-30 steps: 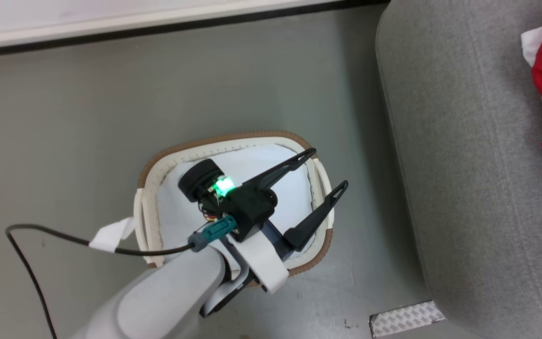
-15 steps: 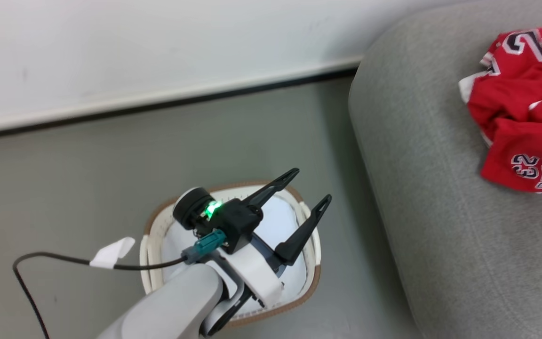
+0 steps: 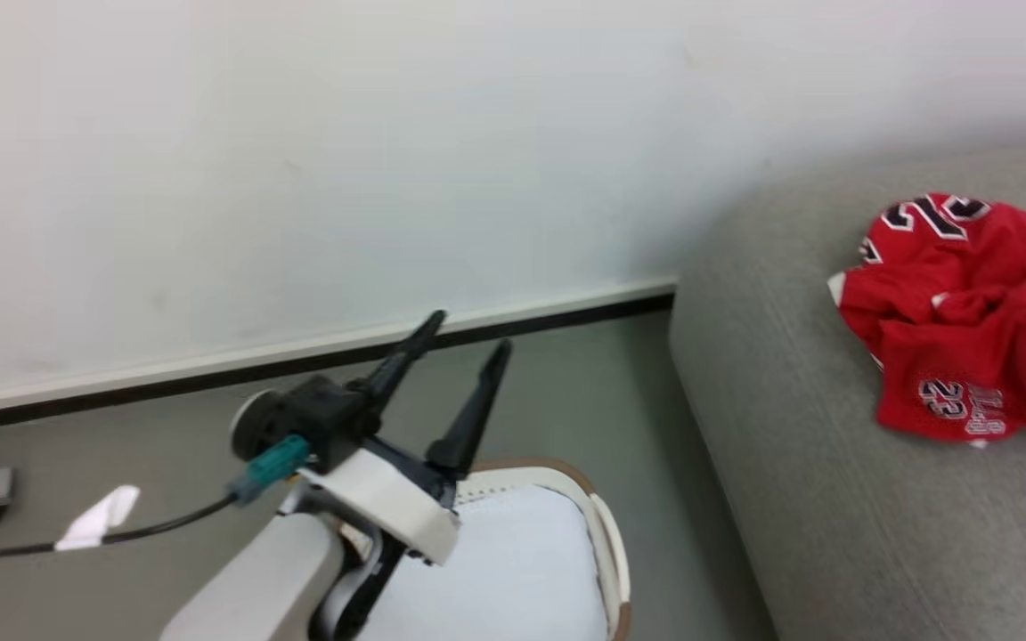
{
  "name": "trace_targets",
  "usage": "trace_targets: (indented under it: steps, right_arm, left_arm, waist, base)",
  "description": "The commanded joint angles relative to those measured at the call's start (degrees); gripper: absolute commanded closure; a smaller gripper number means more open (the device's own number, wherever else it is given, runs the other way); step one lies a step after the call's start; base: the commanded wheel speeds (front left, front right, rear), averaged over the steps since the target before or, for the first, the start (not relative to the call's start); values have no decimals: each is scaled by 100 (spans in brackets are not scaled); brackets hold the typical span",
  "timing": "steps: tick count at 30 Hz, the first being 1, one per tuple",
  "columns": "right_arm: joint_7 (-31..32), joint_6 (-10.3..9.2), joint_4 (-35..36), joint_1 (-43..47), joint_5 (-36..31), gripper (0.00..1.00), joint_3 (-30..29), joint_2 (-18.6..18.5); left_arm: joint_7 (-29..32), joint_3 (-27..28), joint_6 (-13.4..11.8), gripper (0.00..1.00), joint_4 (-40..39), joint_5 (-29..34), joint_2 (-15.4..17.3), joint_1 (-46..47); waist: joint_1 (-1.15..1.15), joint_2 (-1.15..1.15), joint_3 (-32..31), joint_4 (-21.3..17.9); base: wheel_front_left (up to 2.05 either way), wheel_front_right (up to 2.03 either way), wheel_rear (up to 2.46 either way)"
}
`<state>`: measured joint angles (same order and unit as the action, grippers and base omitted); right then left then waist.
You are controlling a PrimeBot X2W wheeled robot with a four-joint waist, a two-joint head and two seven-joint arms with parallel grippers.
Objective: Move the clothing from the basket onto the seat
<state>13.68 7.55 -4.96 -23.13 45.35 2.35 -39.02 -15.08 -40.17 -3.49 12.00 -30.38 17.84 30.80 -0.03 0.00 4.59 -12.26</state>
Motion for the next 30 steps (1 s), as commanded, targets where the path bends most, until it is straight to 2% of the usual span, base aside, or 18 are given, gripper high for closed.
trace_targets:
  steps: [1, 6, 12, 18, 21, 24, 30]
  right_arm:
    - [-86, -13, 140, 128, -109, 0, -15, 102]
    - [-500, -13, 489, 474, -497, 0, -31, 678]
    - [-1181, -13, 498, 926, -951, 0, -65, 1426]
    - [-1945, -13, 246, 1388, -1321, 0, -63, 2083]
    - [-2349, -13, 58, 1632, -1598, 0, 21, 2276]
    - [-2610, -13, -197, 1790, -1986, 0, 232, 2371]
    - [-2873, -13, -825, 1967, -2345, 0, 313, 2879]
  left_arm:
    - [-6, 114, -43, 0, -44, -95, 73, -148]
    - [-5, 806, -257, 0, -243, -150, 248, -595]
    - [-5, 1639, -471, 0, -391, -209, 407, -1349]
    - [-6, 2377, -601, 0, -358, -134, 237, -2102]
    - [-6, 2741, -493, 0, -340, -33, 20, -2438]
    - [-6, 3000, -249, 0, -166, 64, -188, -2737]
    - [-7, 3368, 147, 0, 61, 699, -603, -3053]
  waist:
    - [3, 0, -250, 287]
    - [3, 0, -409, 658]
    - [3, 0, -512, 1045]
    - [3, 0, -586, 1309]
    - [3, 0, -606, 1373]
    - [3, 0, -616, 1387]
    - [3, 0, -631, 1380]
  base:
    - [0, 0, 0]
    - [0, 0, 0]
    - [0, 0, 0]
    - [0, 0, 0]
    - [0, 0, 0]
    - [0, 0, 0]
    - [0, 0, 0]
